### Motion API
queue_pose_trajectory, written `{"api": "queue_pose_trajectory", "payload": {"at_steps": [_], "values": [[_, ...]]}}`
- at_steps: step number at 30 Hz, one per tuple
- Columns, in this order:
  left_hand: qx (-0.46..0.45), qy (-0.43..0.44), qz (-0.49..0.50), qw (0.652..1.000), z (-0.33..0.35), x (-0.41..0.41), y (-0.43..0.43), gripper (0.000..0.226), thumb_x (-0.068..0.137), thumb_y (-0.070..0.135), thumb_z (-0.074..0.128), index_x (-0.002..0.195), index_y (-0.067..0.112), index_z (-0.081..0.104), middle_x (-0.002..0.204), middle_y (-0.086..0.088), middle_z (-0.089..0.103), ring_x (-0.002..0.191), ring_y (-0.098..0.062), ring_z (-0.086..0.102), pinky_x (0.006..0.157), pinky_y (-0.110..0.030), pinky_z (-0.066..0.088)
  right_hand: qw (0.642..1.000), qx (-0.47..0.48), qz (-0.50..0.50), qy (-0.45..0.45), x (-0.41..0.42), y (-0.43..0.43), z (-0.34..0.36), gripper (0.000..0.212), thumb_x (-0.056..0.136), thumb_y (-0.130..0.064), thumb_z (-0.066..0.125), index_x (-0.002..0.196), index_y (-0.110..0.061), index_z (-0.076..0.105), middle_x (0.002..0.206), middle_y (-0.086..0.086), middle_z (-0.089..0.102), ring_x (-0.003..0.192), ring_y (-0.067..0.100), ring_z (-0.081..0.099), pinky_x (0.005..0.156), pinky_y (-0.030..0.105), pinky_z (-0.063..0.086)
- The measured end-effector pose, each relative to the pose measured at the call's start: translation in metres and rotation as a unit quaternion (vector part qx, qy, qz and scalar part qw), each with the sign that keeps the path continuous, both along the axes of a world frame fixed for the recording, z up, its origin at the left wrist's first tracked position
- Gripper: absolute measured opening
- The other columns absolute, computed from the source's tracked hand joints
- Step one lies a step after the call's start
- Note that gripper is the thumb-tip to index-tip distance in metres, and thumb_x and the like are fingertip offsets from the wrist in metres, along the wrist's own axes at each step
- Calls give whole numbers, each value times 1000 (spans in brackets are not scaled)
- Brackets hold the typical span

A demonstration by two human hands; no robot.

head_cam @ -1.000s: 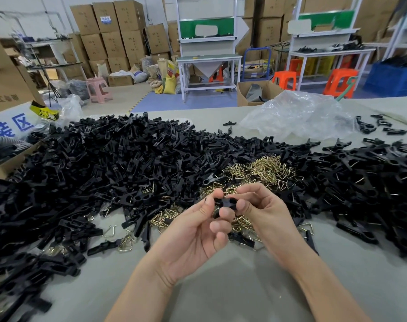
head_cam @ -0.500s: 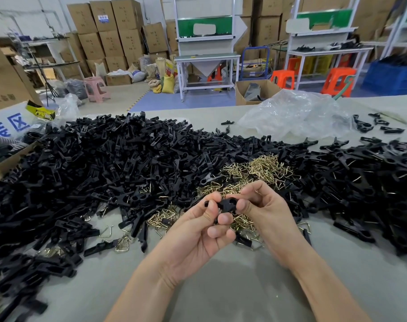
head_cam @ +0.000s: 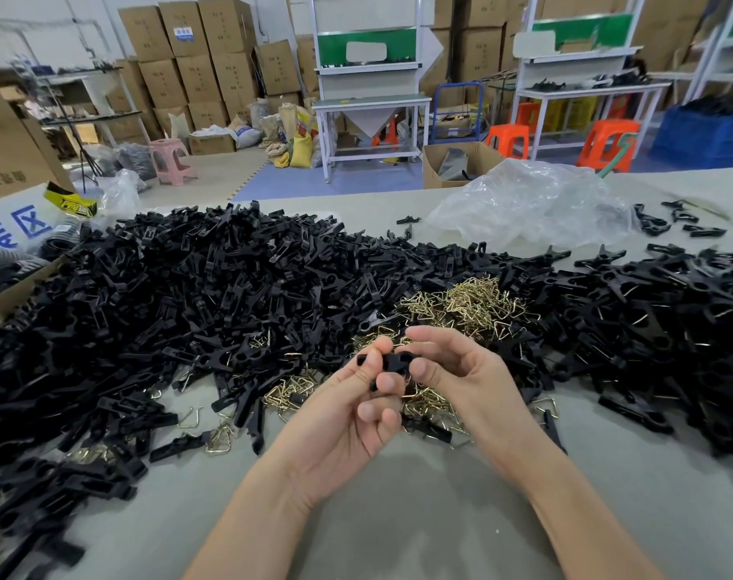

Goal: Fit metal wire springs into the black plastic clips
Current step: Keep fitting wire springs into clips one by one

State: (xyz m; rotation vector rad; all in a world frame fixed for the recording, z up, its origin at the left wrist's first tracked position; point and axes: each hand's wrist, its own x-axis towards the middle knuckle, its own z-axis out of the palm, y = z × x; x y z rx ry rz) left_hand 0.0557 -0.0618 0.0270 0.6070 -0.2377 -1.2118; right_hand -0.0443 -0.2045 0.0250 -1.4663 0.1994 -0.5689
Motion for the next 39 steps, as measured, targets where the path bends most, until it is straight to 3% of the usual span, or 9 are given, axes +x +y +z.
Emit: {"api": "queue_pose_trajectory", "payload": {"at_steps": [7, 11, 14, 16, 22, 27, 30, 32, 39], "values": [[42, -76, 16, 996, 3, -2, -5, 48, 91, 49, 57, 121, 13, 67, 76, -3, 60, 47, -6, 50, 57, -24, 59, 999, -46, 5, 2, -5, 2, 2, 36, 91, -9, 72, 116, -36, 71, 105, -10, 76, 98, 8, 68, 89, 20, 53], [61, -91, 66, 992, 3, -2, -5, 51, 96, 48, 49, 131, 12, 59, 79, -6, 64, 51, -10, 53, 58, -28, 59, 987, 121, -95, -51, -10, -15, 20, 38, 83, -15, 75, 120, -20, 69, 93, -3, 75, 85, 9, 70, 81, 17, 55], [62, -75, 95, 991, 1, 0, -5, 50, 93, 45, 55, 127, 9, 63, 79, -6, 63, 51, -12, 53, 56, -30, 58, 851, 438, -141, -254, -21, -69, 61, 52, 80, -15, 77, 125, 3, 59, 113, 16, 73, 90, 13, 75, 80, 18, 58], [65, -66, 112, 989, -1, 1, -6, 48, 90, 44, 58, 121, 9, 68, 77, -6, 62, 50, -12, 52, 54, -29, 57, 801, 485, -150, -319, -29, -99, 88, 74, 84, -31, 75, 138, 8, 44, 126, 25, 64, 97, 15, 75, 78, 18, 59], [143, -200, 209, 946, -4, -4, -13, 36, 84, 42, 60, 102, 15, 75, 74, -5, 65, 52, -15, 54, 56, -32, 57, 894, 376, -94, -226, -13, -78, 69, 46, 91, -28, 71, 126, 0, 60, 110, 12, 75, 101, 17, 73, 80, 21, 59], [257, -594, 303, 700, -22, -8, -11, 23, 102, 26, 50, 110, 42, 65, 88, 13, 71, 63, -5, 59, 56, -24, 48, 983, 38, -177, -26, 6, -16, 2, 18, 103, -25, 54, 118, -26, 66, 89, 0, 74, 81, 13, 72, 75, 24, 60], [318, -728, 384, 471, -25, 1, -20, 27, 97, 17, 56, 121, 25, 65, 112, 14, 64, 100, -4, 54, 89, -19, 40, 978, -124, -166, 31, 9, -8, -12, 26, 105, -24, 49, 115, -45, 61, 90, -10, 71, 81, 7, 69, 78, 23, 57], [383, -754, 379, 376, -26, 16, -25, 36, 95, 19, 60, 131, 19, 61, 131, -3, 59, 121, -20, 51, 101, -34, 39, 975, -154, -152, 41, 9, -9, -14, 27, 106, -24, 48, 118, -46, 59, 91, -12, 70, 81, 7, 68, 79, 26, 57], [537, -748, 63, 385, 5, 85, -43, 58, 100, 48, 50, 153, 28, 33, 148, -11, 40, 136, -35, 35, 109, -47, 35, 964, -193, -180, 31, 12, -10, -20, 28, 106, -25, 46, 115, -48, 59, 86, -13, 69, 70, 9, 66, 63, 22, 52]]}}
